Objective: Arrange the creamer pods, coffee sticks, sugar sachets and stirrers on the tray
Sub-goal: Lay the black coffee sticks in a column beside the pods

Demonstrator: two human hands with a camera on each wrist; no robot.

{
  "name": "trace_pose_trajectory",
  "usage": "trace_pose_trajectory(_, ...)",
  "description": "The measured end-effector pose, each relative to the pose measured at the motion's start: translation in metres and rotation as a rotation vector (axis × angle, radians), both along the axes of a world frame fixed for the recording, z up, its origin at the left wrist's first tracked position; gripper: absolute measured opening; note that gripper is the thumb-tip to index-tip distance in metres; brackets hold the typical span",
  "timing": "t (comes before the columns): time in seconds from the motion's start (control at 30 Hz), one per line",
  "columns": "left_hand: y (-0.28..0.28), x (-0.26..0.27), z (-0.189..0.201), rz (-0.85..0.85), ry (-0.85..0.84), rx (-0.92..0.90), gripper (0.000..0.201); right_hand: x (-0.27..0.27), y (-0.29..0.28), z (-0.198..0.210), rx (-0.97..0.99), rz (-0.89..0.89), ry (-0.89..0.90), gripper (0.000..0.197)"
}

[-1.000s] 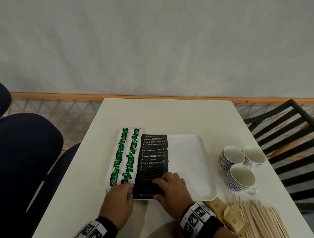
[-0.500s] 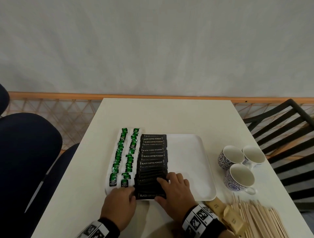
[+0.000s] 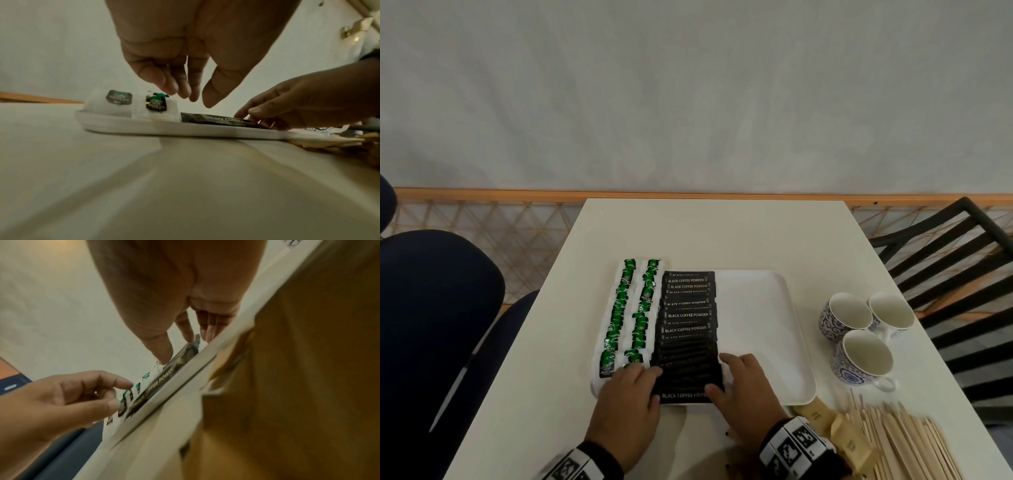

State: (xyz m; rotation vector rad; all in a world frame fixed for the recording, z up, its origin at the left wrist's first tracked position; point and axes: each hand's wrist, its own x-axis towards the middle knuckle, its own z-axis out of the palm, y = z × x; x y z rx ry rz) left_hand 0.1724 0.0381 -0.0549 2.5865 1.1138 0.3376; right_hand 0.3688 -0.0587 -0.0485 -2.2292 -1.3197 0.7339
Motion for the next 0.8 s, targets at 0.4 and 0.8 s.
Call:
trace_pose_trajectory(0.4, -0.008, 0.02, -0.022, -0.282, 0.221, 0.329, 0.056, 0.015, 0.03, 0.016, 0.024, 0.263, -0.26, 0.053)
trace_pose_trajectory(0.8, -0.003, 0.023, -0.034, -0.305, 0.211, 0.297, 0.067, 0.008, 0.038, 0.004, -0.269, 0.466, -0.412, 0.099)
